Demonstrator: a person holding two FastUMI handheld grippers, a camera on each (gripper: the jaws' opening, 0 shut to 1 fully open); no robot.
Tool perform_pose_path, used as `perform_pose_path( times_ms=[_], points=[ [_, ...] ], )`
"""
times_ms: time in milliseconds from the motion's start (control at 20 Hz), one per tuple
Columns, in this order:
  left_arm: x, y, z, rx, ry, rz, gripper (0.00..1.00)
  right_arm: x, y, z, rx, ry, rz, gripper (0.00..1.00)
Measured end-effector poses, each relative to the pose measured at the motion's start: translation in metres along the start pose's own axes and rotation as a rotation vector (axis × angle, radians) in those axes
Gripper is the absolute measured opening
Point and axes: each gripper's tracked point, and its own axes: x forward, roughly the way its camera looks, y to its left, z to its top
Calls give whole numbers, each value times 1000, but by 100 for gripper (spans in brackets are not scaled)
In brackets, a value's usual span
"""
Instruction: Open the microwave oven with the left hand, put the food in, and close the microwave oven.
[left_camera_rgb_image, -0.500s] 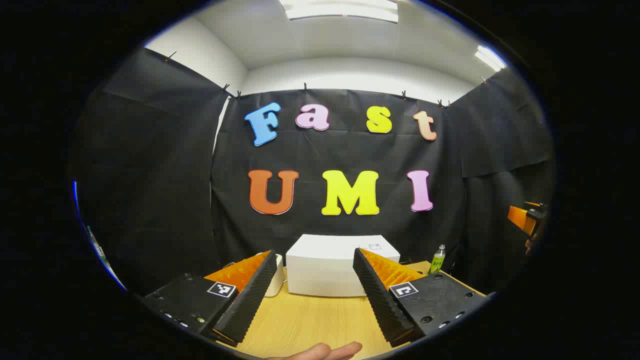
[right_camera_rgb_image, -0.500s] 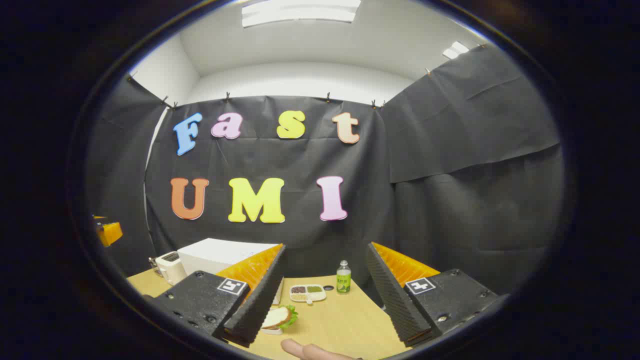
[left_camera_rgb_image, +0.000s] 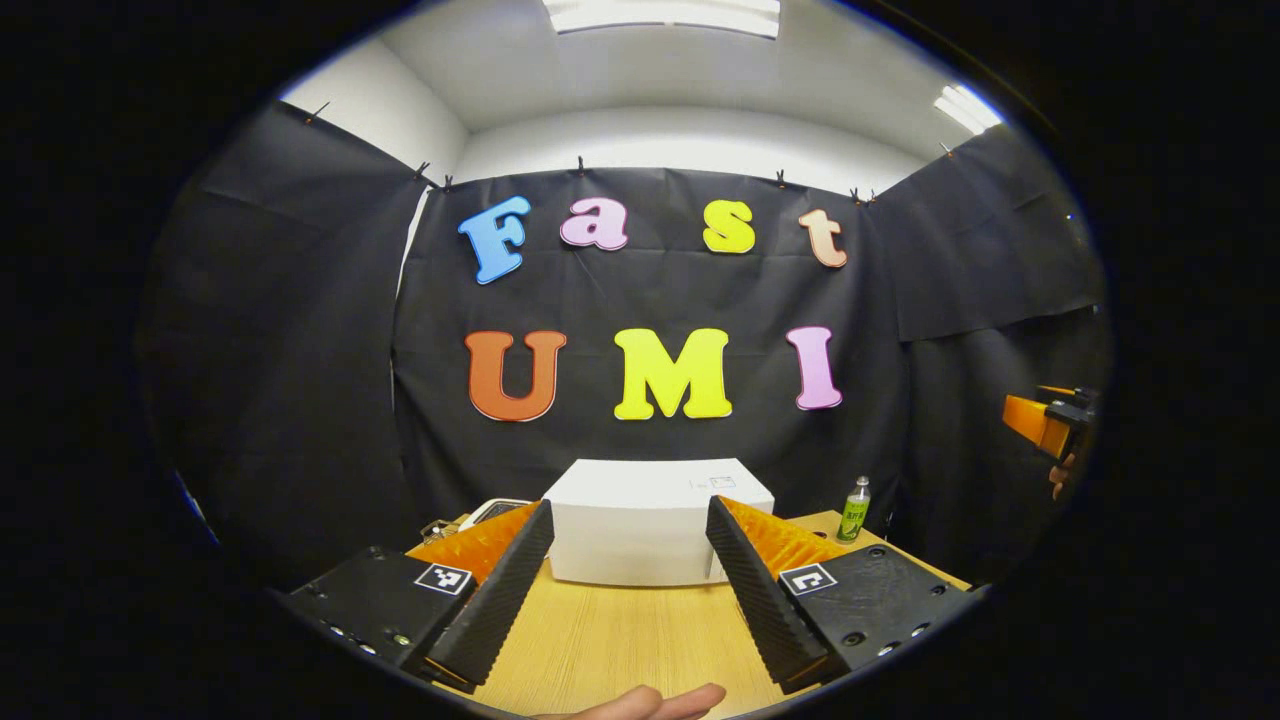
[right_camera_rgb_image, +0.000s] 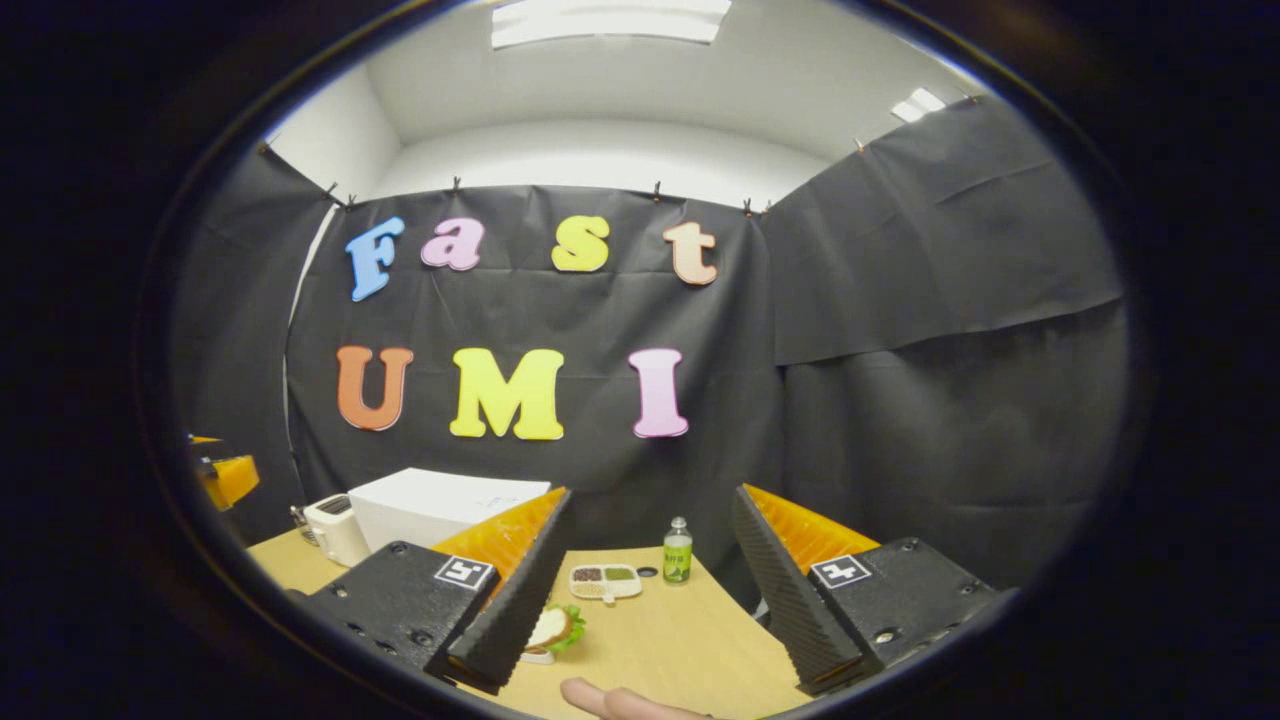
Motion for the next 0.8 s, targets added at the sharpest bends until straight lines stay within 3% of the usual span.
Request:
perform_pose_path(
  times_ms=[150, 200, 250, 300, 550, 600, 650, 800],
  points=[
    [-2, -5, 0, 4, -7, -6, 95, -2, -1, -3, 8, 0, 4, 100],
    [-2, -5, 1, 4, -12, -4, 95, -3, -2, -5, 11, 4, 6, 92],
    [-1, -6, 3, 2, -18, 2, 95, -2, -3, -6, 14, 4, 7, 92],
    [-1, -5, 3, -1, -22, 11, 95, -2, -4, -6, 16, 0, 6, 100],
    [15, -10, -7, -1, -24, 45, 95, -2, -12, -12, 27, -2, 4, 100],
    [22, -14, -12, -10, -23, 40, 95, -1, -13, -13, 30, 0, 4, 92],
    [28, -19, -16, -21, -21, 32, 95, -1, -15, -15, 33, 1, 4, 100],
    [53, -34, -33, -52, -3, 8, 95, 2, -21, -21, 40, 5, 4, 100]
  ],
)
